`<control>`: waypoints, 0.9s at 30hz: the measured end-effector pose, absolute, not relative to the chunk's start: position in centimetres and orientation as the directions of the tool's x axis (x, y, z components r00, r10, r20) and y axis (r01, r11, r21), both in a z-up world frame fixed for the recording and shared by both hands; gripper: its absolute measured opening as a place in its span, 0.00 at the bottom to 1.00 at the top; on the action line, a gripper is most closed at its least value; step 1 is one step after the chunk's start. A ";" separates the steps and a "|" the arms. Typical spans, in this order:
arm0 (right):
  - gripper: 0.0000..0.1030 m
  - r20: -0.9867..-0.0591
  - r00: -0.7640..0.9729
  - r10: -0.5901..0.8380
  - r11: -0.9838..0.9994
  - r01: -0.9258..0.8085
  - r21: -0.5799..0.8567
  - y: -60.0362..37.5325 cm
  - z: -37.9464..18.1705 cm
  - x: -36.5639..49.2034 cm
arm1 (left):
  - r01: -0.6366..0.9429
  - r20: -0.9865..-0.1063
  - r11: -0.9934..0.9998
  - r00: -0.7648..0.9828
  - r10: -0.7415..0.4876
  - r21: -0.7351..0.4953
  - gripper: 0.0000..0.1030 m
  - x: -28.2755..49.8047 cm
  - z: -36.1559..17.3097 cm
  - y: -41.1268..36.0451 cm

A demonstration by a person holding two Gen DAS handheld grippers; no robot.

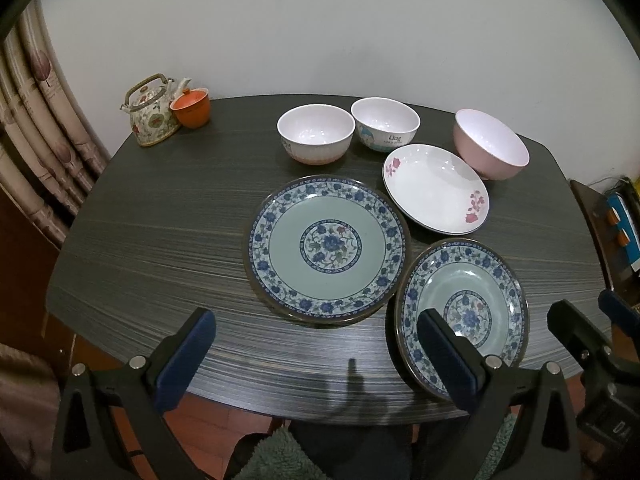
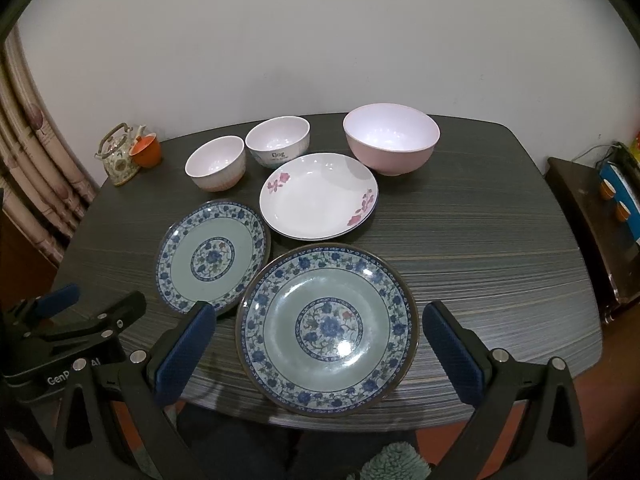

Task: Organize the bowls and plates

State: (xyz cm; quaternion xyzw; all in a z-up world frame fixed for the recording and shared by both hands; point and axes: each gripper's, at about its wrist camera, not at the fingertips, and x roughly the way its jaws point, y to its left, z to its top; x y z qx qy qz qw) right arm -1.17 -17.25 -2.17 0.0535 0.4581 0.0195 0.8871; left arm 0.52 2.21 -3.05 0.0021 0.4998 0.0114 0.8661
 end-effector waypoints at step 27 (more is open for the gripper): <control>0.98 -0.817 0.568 0.098 0.992 0.010 0.127 -17.1 -2.9 -1.5 | -0.028 -0.875 0.999 0.482 0.039 0.029 0.99 0.6 -3.1 2.3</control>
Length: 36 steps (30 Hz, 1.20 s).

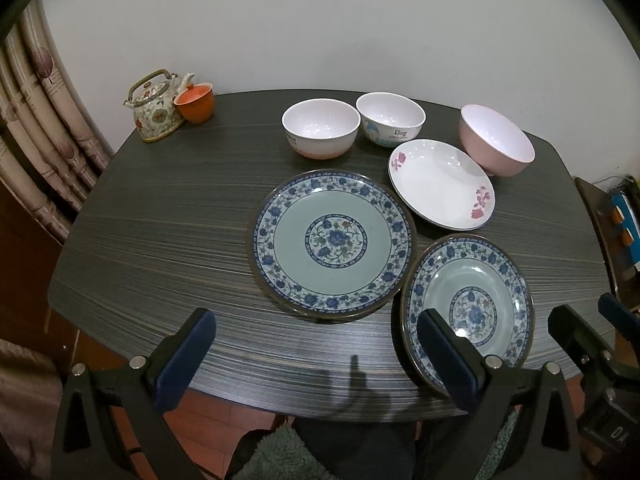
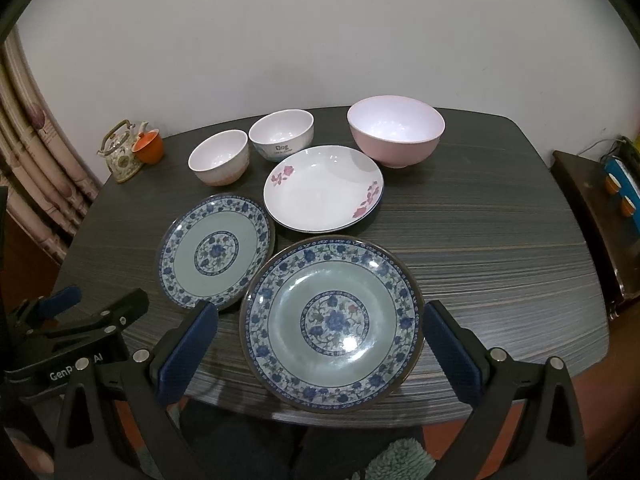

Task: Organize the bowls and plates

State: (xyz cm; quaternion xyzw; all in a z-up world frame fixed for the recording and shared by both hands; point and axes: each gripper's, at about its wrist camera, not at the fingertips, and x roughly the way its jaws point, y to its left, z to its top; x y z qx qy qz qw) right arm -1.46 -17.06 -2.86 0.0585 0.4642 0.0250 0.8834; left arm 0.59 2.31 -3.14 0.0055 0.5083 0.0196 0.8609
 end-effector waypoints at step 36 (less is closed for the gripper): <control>0.94 -0.776 0.509 0.373 0.928 -0.192 0.320 -15.8 -4.4 1.1 | -0.162 -0.887 0.958 0.438 -0.144 -0.235 0.99 4.6 -5.9 11.3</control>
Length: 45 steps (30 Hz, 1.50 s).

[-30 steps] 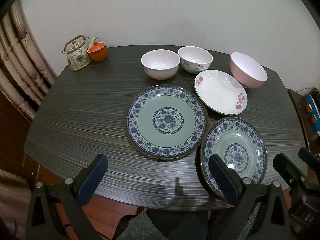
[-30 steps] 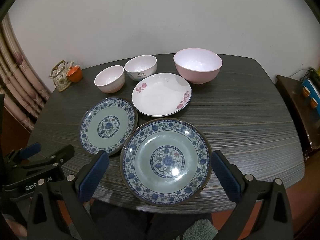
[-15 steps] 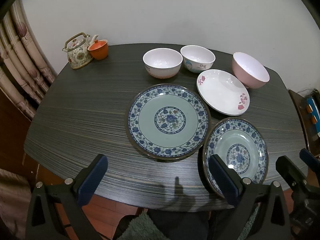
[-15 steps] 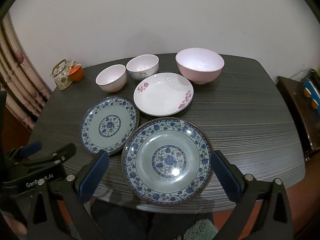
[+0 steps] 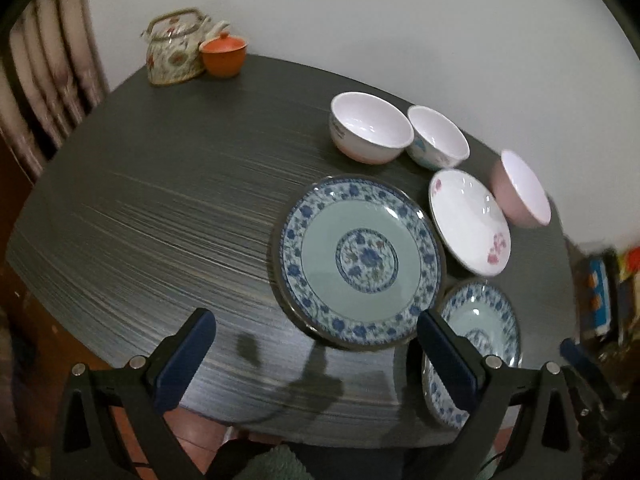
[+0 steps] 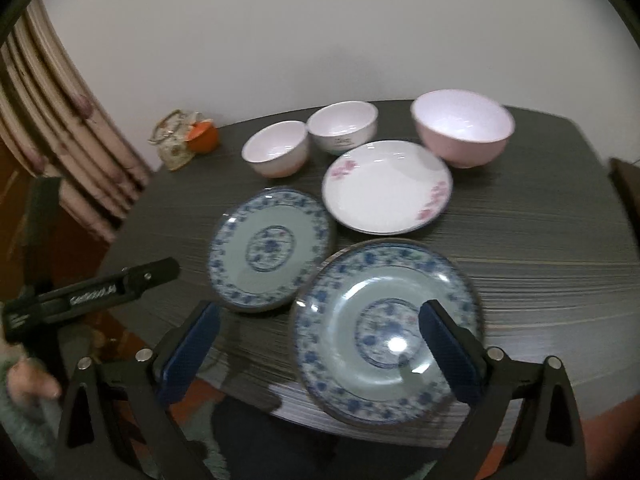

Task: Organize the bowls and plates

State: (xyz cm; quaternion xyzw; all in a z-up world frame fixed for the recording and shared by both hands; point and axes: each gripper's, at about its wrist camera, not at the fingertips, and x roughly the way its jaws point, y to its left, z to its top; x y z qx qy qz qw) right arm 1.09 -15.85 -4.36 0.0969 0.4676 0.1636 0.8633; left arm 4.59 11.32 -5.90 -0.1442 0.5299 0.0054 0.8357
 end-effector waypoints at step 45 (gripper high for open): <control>0.36 -0.835 0.155 0.527 0.849 -0.060 0.525 -12.2 -17.2 17.6 | -0.321 -0.839 0.779 0.290 -0.460 -0.538 0.37 12.0 -15.9 18.2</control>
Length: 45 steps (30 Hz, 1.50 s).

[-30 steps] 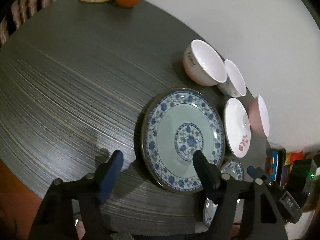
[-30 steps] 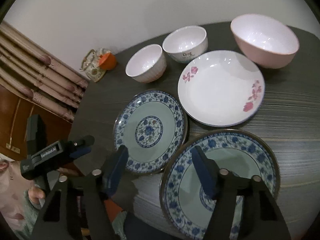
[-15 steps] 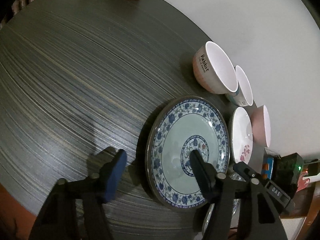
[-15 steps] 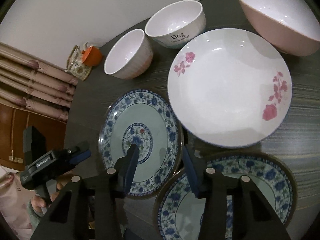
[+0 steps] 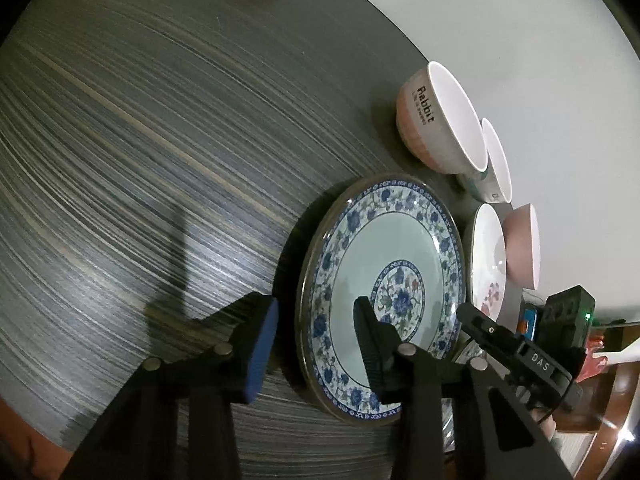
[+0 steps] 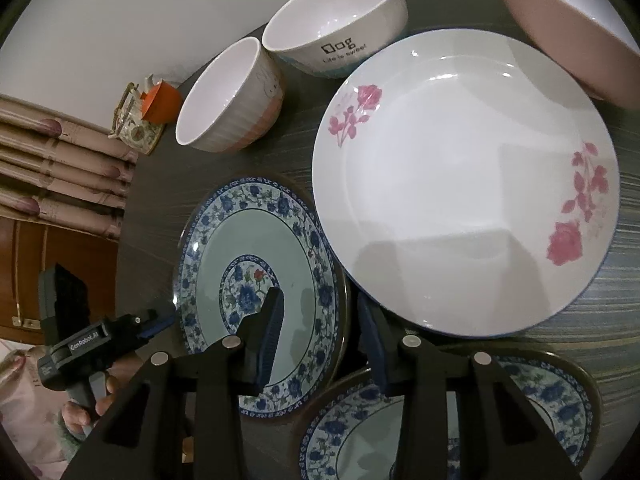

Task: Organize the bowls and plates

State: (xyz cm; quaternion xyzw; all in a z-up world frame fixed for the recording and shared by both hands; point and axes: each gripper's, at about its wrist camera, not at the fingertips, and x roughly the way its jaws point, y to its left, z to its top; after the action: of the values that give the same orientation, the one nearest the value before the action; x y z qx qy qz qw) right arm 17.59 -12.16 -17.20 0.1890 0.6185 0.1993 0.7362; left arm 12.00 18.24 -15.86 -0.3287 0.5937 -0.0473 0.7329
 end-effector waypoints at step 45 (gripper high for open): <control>0.15 -0.823 0.206 0.530 0.847 -0.175 0.502 -5.0 -14.1 12.0 | -0.342 -0.856 0.830 0.439 -0.273 -0.440 0.26 7.7 -10.5 24.1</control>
State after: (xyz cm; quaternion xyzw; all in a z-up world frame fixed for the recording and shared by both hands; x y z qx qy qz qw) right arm 12.04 -4.97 -14.14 0.1516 0.5860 0.2312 0.7617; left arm 7.66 24.09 -10.55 -0.2905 0.5293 0.0219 0.7968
